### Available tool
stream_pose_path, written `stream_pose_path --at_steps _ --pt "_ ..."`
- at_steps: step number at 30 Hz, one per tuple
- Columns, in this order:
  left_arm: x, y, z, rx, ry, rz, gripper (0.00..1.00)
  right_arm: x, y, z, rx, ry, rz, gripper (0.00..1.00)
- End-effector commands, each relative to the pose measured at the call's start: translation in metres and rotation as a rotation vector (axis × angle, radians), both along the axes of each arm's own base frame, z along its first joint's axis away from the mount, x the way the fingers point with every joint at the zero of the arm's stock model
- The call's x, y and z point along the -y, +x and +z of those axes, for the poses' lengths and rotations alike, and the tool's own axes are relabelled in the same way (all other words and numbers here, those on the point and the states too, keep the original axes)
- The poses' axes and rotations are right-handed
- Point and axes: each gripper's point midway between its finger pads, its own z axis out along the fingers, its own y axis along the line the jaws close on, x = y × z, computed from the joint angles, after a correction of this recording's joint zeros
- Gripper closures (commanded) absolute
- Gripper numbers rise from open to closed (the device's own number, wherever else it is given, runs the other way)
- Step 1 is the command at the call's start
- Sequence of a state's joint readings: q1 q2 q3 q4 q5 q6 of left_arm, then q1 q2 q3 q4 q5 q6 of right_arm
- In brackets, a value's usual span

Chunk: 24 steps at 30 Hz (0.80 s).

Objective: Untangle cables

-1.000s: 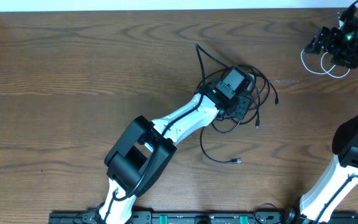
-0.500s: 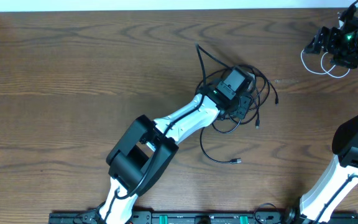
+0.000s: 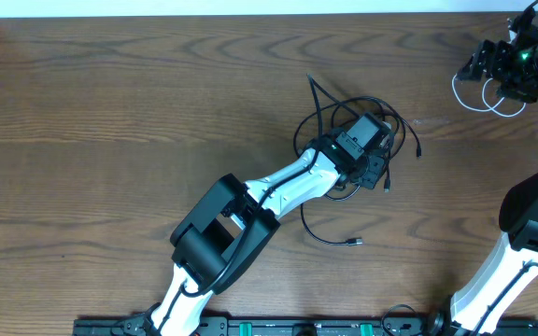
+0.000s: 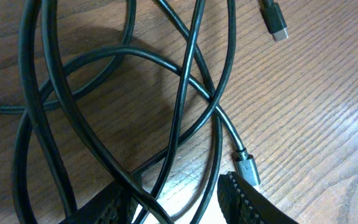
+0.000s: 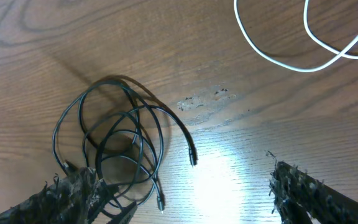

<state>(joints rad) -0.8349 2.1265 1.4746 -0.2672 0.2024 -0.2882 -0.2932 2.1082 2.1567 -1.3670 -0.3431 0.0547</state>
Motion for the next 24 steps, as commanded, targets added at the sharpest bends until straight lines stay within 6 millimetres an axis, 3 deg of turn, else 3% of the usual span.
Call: stream_pose_path --at_steps 1,12,15,16,20,24 --pt "0.000 0.006 -0.004 0.012 0.011 0.015 0.55 0.000 -0.001 -0.005 -0.006 -0.004 0.017 0.11" --pt "-0.003 0.007 -0.015 0.006 0.032 0.021 0.56 0.000 -0.001 -0.005 -0.006 -0.004 0.017 0.11" --pt "-0.003 0.007 -0.015 0.006 0.032 0.021 0.64 0.000 -0.001 -0.005 -0.006 -0.004 0.017 0.11" --pt "-0.003 0.007 -0.015 0.006 0.032 0.021 0.74 0.000 -0.001 -0.005 -0.006 -0.004 0.017 0.11" --pt "-0.006 0.010 -0.011 0.008 0.030 0.030 0.91 0.000 -0.001 -0.005 -0.006 -0.004 0.017 0.12" --pt "-0.019 0.017 0.015 0.016 0.020 0.058 0.93 0.000 0.000 -0.005 -0.006 -0.004 0.018 0.11"
